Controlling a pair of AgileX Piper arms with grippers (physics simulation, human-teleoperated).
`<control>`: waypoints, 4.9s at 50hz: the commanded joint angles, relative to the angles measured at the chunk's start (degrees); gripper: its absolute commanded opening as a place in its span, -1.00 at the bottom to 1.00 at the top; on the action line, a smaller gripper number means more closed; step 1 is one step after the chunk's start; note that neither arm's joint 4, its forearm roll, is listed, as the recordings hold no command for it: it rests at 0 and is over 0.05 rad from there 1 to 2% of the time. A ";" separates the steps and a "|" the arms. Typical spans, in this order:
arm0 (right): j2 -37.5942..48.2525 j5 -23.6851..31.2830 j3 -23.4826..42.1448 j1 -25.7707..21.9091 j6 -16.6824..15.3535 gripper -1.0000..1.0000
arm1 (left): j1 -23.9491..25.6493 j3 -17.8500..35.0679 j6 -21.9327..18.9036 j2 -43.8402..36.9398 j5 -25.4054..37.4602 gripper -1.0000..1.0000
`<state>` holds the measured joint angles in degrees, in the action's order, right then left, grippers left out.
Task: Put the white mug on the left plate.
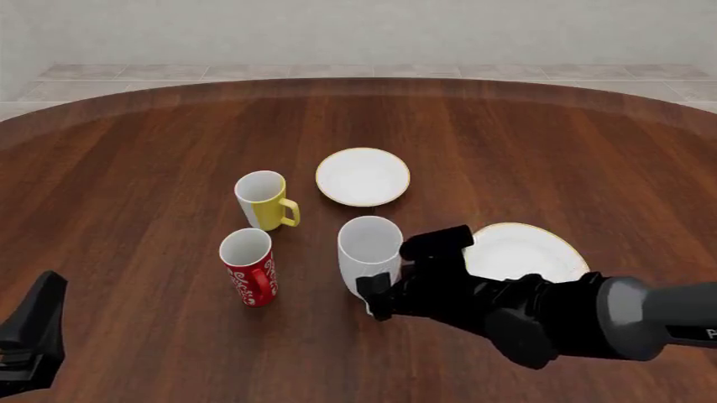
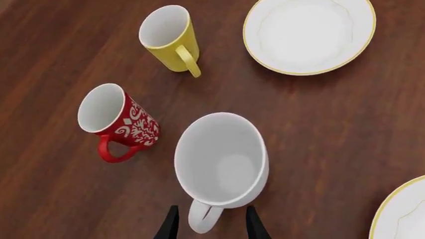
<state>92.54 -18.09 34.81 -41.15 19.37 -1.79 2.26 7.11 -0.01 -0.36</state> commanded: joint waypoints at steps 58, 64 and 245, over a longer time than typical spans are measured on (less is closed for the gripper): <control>3.94 -1.24 0.83 -0.74 -0.10 1.00 | 0.06 -0.11 0.17 0.00 0.01 1.00; 3.93 -1.28 0.79 -0.90 -0.18 -1.00 | -0.03 -0.11 0.19 0.00 0.06 1.00; 4.62 40.73 46.58 8.69 -15.01 -1.00 | -0.98 0.26 0.58 0.00 0.25 1.00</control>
<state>95.11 20.96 77.80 -33.37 2.72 -2.65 2.51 7.71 -0.01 -0.12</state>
